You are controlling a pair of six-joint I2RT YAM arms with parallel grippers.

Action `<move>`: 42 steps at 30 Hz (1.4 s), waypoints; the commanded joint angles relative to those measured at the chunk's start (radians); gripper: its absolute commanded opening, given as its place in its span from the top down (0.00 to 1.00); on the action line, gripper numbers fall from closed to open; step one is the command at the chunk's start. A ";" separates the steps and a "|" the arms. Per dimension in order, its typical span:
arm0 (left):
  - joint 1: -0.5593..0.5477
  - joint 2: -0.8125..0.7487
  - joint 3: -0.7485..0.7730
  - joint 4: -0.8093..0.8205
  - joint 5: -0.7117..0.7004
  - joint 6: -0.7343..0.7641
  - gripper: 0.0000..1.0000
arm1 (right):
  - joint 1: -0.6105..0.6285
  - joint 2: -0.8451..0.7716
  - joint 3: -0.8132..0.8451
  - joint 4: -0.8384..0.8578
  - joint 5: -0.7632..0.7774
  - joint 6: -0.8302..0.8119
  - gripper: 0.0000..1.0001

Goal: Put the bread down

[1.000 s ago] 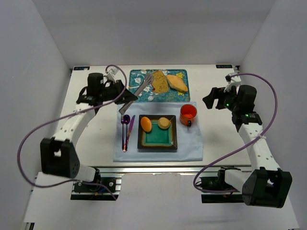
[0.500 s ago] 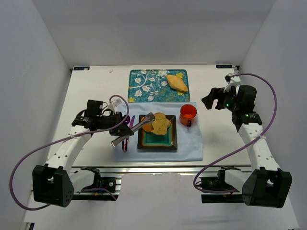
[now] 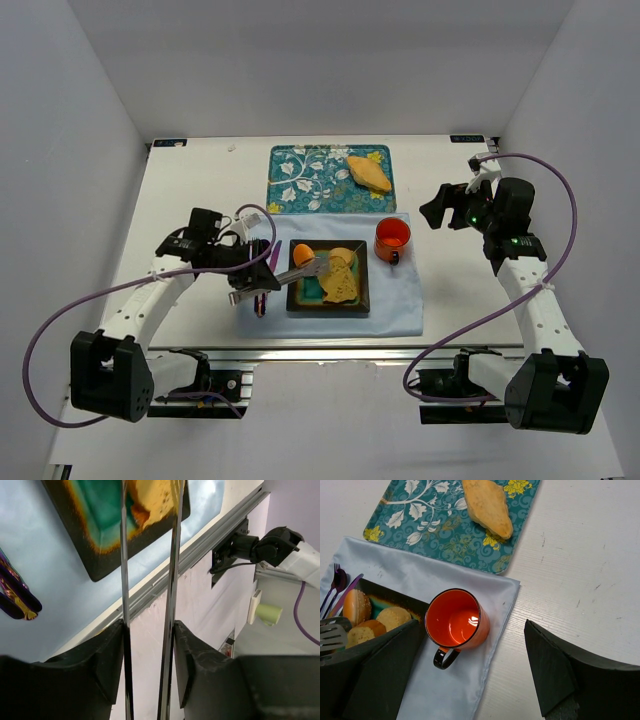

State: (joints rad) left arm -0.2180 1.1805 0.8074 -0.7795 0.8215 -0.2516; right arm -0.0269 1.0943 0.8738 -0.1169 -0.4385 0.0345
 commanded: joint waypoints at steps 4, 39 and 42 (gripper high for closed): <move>-0.004 -0.027 0.090 -0.012 0.010 0.017 0.48 | -0.007 -0.020 0.011 0.011 -0.016 0.001 0.11; 0.394 0.327 -0.045 0.729 -0.749 0.236 0.43 | -0.007 -0.057 0.005 -0.049 -0.253 -0.174 0.11; 0.394 0.344 -0.069 0.721 -0.754 0.219 0.35 | -0.007 -0.048 0.010 -0.047 -0.256 -0.176 0.11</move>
State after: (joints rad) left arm 0.1692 1.5280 0.7532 -0.0967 0.0845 -0.0273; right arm -0.0292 1.0554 0.8726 -0.1638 -0.6701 -0.1177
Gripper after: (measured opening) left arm 0.641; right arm 0.895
